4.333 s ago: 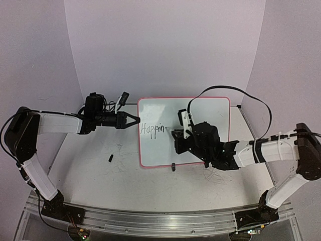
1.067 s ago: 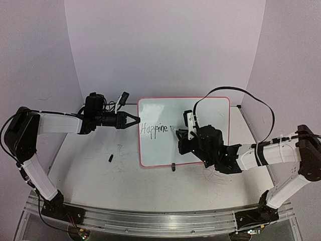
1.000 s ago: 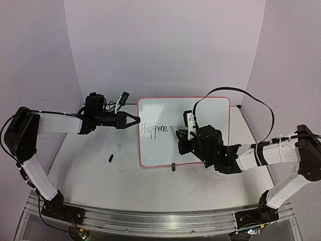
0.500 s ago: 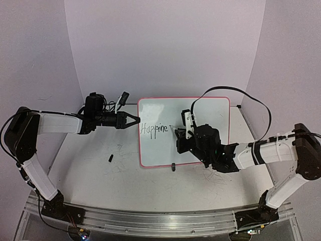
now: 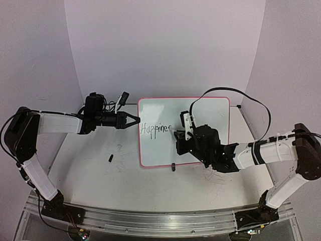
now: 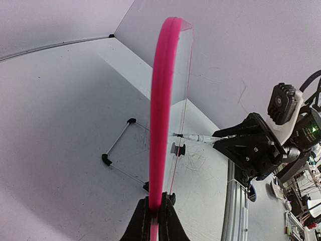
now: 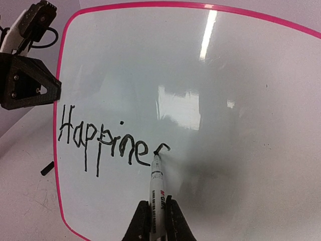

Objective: Write a sentence on the whiteboard

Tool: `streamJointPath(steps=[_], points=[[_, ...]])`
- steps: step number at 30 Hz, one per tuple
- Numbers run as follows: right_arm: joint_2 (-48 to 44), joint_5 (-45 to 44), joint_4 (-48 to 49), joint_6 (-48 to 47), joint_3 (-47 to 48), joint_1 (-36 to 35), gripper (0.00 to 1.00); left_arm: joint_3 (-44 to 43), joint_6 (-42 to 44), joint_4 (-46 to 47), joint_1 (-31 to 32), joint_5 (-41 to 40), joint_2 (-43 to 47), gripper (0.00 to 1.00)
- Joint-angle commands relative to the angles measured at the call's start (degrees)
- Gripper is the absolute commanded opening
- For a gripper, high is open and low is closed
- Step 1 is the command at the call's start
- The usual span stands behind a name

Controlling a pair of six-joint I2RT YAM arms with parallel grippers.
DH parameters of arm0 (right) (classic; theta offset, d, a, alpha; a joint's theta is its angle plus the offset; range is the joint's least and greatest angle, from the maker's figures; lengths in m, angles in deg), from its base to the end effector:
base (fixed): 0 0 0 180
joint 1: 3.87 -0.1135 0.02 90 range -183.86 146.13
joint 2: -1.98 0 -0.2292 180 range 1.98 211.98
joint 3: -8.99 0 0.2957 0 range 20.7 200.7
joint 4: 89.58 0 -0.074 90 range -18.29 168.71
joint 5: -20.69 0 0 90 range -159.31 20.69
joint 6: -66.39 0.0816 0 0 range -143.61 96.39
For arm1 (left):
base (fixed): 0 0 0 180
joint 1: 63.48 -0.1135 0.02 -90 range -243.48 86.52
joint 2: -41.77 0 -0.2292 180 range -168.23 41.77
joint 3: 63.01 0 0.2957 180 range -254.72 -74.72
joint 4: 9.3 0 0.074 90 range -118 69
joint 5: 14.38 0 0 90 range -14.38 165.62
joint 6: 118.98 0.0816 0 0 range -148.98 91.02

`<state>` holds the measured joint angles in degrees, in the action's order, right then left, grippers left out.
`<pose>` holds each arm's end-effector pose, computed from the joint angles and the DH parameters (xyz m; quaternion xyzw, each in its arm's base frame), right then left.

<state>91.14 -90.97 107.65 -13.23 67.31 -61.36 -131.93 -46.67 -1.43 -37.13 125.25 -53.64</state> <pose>0.2491 0.3348 0.1558 -0.2020 0.7540 0.2165 0.5863 0.3546 -0.2450 0.1693 0.2998 0.7166 -0.5145 0.3631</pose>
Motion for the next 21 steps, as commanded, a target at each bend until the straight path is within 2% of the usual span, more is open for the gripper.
streamJointPath(steps=[1,8,21], points=[[-0.1,-0.9,-0.8,1.0,0.8,0.3,0.00,-0.1,0.4,2.0,0.7,3.0,2.3,0.00],[-1.3,-3.8,-1.3,1.5,-0.4,0.2,0.00,-0.1,0.4,2.0,0.7,3.0,2.3,0.00],[-2.4,-3.8,-2.7,3.1,-1.9,-0.4,0.00,-0.1,0.3,2.0,0.8,3.0,2.3,0.00]])
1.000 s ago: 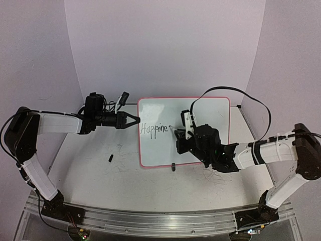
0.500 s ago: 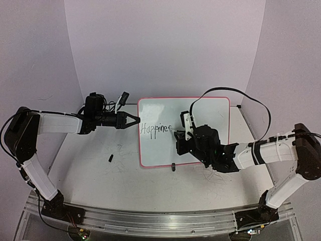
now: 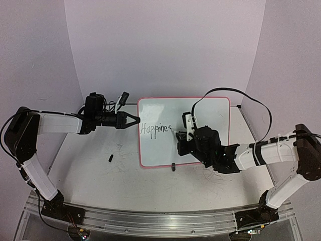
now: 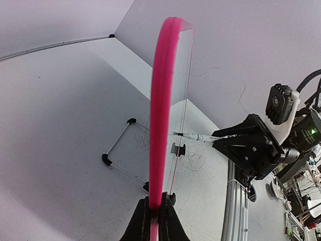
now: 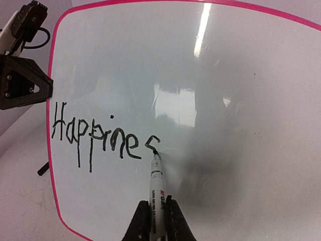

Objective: Write a sentence on the whiteboard

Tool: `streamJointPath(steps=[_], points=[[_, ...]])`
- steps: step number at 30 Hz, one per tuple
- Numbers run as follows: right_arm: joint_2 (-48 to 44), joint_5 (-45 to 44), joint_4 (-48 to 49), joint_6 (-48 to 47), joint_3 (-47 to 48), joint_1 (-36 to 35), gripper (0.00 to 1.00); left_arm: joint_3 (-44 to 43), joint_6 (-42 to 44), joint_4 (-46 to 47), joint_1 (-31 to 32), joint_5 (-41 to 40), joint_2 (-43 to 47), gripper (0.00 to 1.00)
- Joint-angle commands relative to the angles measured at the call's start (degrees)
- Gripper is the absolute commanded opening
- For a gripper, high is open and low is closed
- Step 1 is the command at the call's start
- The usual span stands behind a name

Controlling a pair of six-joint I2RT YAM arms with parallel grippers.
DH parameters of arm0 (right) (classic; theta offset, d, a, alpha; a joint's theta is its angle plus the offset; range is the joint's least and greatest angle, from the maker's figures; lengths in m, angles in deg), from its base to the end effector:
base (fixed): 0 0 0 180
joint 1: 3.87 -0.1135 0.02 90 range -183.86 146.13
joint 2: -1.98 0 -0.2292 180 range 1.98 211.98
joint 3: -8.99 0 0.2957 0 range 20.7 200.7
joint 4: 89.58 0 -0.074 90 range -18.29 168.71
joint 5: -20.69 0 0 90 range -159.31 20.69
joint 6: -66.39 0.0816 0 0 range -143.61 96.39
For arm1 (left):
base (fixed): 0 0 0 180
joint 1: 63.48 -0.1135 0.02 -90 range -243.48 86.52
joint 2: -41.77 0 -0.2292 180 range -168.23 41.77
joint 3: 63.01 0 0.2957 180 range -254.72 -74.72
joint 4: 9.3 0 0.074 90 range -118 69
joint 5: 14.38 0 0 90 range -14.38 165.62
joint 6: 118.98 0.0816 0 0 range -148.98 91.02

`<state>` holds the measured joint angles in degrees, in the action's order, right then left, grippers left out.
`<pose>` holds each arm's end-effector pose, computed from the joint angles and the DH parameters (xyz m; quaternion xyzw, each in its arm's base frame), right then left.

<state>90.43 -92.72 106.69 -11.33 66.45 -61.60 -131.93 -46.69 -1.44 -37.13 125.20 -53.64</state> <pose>0.2470 0.3305 0.1525 -0.1853 0.7631 0.2115 0.5820 0.3546 -0.2450 0.1692 0.2994 0.7169 -0.5143 0.3632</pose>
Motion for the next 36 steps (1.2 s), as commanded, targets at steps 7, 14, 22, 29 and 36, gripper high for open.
streamJointPath(steps=[7,14,22,29,36], points=[[-0.7,-0.9,-1.9,2.1,-0.8,-0.7,0.00,0.0,0.3,2.0,0.7,3.0,2.4,0.00],[1.4,-0.5,-0.2,1.9,1.1,-0.7,0.00,0.1,0.3,2.0,0.7,3.0,2.5,0.00],[3.5,-1.7,1.2,0.9,3.7,-0.7,0.00,0.1,0.3,2.0,0.7,3.0,2.8,0.00],[-3.6,2.1,1.1,-0.3,0.1,-0.7,0.00,0.5,0.5,2.0,0.7,2.8,2.9,0.00],[-5.5,2.0,1.0,1.7,-2.4,1.4,0.00,0.2,0.6,2.0,0.7,2.8,2.7,0.00]])
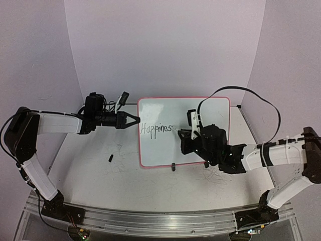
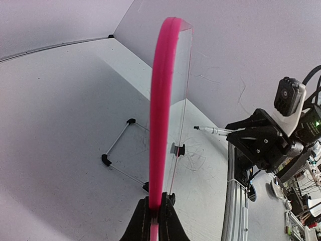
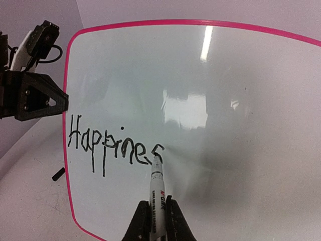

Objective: Write a sentence on the whiteboard

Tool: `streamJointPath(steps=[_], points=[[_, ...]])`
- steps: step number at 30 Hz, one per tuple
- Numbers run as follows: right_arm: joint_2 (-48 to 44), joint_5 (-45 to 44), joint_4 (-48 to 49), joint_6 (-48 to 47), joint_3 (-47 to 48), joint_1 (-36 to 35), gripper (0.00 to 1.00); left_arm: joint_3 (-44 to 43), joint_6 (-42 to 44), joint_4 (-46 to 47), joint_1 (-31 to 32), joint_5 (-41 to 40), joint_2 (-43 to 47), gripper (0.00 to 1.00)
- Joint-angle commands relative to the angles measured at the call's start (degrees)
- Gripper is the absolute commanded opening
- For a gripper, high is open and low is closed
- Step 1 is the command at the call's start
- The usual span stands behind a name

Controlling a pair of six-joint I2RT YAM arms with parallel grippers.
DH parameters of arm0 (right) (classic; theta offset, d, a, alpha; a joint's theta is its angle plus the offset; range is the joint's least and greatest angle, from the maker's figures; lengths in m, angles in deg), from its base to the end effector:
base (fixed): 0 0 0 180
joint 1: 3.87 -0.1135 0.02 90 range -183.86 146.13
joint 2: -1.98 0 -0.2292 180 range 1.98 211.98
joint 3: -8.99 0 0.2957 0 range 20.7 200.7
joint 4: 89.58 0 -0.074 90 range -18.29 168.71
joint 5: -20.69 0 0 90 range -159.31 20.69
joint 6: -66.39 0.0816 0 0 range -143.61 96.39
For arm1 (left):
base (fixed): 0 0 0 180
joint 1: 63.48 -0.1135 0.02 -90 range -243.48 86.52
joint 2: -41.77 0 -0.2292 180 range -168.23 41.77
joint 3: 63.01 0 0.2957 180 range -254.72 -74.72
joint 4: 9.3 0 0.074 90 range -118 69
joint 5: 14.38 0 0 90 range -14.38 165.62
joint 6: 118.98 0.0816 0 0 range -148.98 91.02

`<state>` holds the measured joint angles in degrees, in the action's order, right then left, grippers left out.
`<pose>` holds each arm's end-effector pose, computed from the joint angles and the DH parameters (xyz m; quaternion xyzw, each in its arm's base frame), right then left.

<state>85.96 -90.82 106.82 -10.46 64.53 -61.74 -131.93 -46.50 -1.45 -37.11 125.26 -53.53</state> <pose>0.2395 0.3250 0.1693 -0.1820 0.7509 0.2409 0.5873 0.3544 -0.2451 0.1700 0.3013 0.7156 -0.5142 0.3643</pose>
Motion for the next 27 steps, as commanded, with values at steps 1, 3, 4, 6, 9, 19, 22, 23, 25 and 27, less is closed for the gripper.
streamJointPath(steps=[1,3,4,6,9,19,22,23,25,27], points=[[-0.9,-0.1,1.1,0.7,-0.3,1.7,0.00,0.3,0.3,2.0,0.7,2.8,2.6,0.00],[-0.1,-0.4,1.6,0.2,0.6,1.8,0.00,0.5,0.3,2.0,0.7,2.7,2.7,0.00],[0.3,-0.6,1.7,-0.1,1.0,1.8,0.00,0.5,0.3,2.0,0.7,2.7,2.8,0.00],[1.0,-1.2,2.0,-0.4,1.6,1.8,0.00,0.4,0.2,2.0,0.7,2.7,2.7,0.00],[1.6,-1.9,2.2,-0.5,2.0,2.0,0.00,0.3,0.2,2.0,0.7,2.7,2.8,0.00],[3.4,-4.4,1.9,-0.2,3.0,2.2,0.00,0.0,0.2,2.0,0.7,3.0,2.5,0.00],[4.1,-4.2,1.9,-0.6,3.5,2.2,0.00,0.1,0.2,2.0,0.7,3.0,2.5,0.00],[4.2,-4.1,1.9,-0.7,3.6,2.2,0.00,0.1,0.2,2.0,0.7,3.0,2.5,0.00],[4.4,-3.7,1.8,-0.9,3.8,2.2,0.00,0.0,0.2,2.0,0.7,3.1,2.5,0.00],[4.4,-3.2,1.4,-0.9,3.9,2.2,0.00,-0.1,0.2,2.0,0.7,3.1,2.4,0.00]])
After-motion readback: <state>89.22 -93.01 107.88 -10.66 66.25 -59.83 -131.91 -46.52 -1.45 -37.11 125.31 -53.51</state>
